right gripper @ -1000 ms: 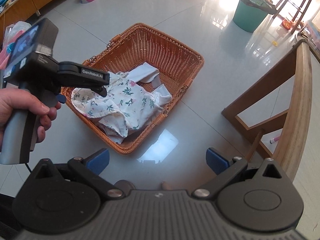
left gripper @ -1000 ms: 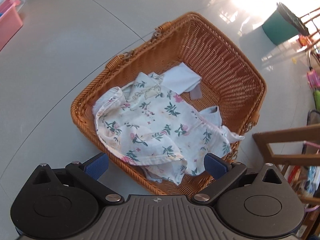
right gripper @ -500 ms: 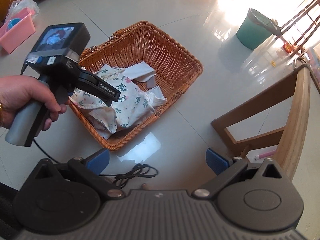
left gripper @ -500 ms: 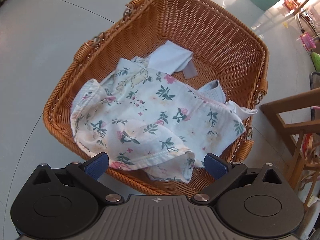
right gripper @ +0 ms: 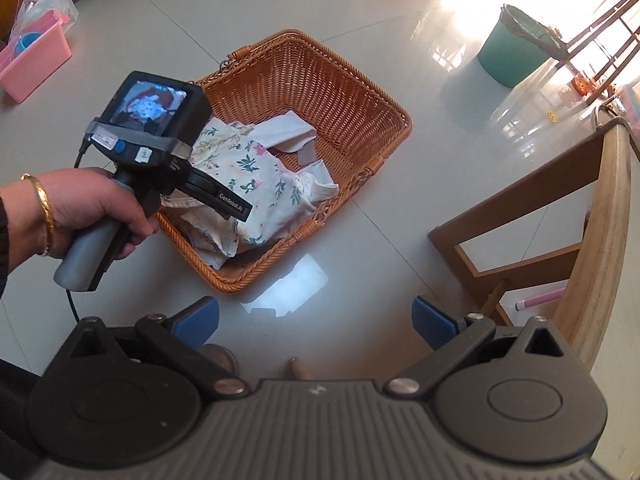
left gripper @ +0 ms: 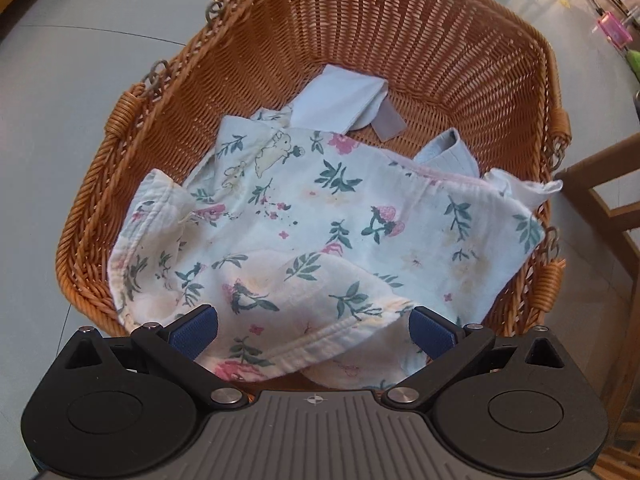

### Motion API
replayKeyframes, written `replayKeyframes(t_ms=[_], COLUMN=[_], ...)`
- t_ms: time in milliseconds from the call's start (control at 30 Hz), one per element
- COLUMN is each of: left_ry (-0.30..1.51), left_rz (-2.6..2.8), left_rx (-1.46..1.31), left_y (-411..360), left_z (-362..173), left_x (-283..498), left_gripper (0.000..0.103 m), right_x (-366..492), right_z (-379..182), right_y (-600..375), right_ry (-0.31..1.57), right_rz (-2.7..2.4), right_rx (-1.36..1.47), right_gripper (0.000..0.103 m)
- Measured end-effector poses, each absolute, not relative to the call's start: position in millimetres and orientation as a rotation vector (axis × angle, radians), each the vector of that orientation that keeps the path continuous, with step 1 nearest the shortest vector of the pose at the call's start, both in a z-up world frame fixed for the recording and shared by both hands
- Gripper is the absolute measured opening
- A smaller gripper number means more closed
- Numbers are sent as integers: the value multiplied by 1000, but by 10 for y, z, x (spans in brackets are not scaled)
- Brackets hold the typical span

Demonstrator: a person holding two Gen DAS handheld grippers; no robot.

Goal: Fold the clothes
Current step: 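Lower the left gripper into the basket onto the floral garment's edge, then close the left gripper on the floral garment's edge, then lift the floral garment out of the basket with the left gripper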

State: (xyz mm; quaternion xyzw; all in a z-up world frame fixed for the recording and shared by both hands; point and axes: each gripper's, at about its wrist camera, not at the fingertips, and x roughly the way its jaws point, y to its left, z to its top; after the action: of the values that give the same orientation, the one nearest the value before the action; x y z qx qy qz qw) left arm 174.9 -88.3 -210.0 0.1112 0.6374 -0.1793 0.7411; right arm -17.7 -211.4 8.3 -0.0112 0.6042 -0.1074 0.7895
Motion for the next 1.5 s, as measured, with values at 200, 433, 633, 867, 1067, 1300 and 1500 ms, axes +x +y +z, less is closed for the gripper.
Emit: replayKeyframes(t_ms=[200,433,633,867,1067,1300,1500], left_ry=[1419,1459,1447,1433,1423,1386,1326], left_rz=[-380,-383,-377,-343,-302,-307,-324], left_rx=[228,198,137,116,38,-42,-26], left_y=[-852,-846,-825,-819,-777,-782,-777], left_z=[-2228,-2296,-2208,-2024,-1812,-1428,-1001], left_x=[1760,1767,1771,1799,1838,1807,1730], left_gripper=[93,56,20,12,10,9,9], right_x=[-173,-175,-184,-207,-218,-226,-255], right_z=[93,122,149,173,197,246,320], right_y=[-2138,-2150,-2169,-2193,-2186,-2177,-2222], right_ry=[1309,1309,1311,1306,1293,1270,1248], right_rz=[-231,-228,-228,-224,-209,-185,-170], right_rx=[4,13,32,58,73,71,128], right_gripper=[103,103,103,103,103,103,103])
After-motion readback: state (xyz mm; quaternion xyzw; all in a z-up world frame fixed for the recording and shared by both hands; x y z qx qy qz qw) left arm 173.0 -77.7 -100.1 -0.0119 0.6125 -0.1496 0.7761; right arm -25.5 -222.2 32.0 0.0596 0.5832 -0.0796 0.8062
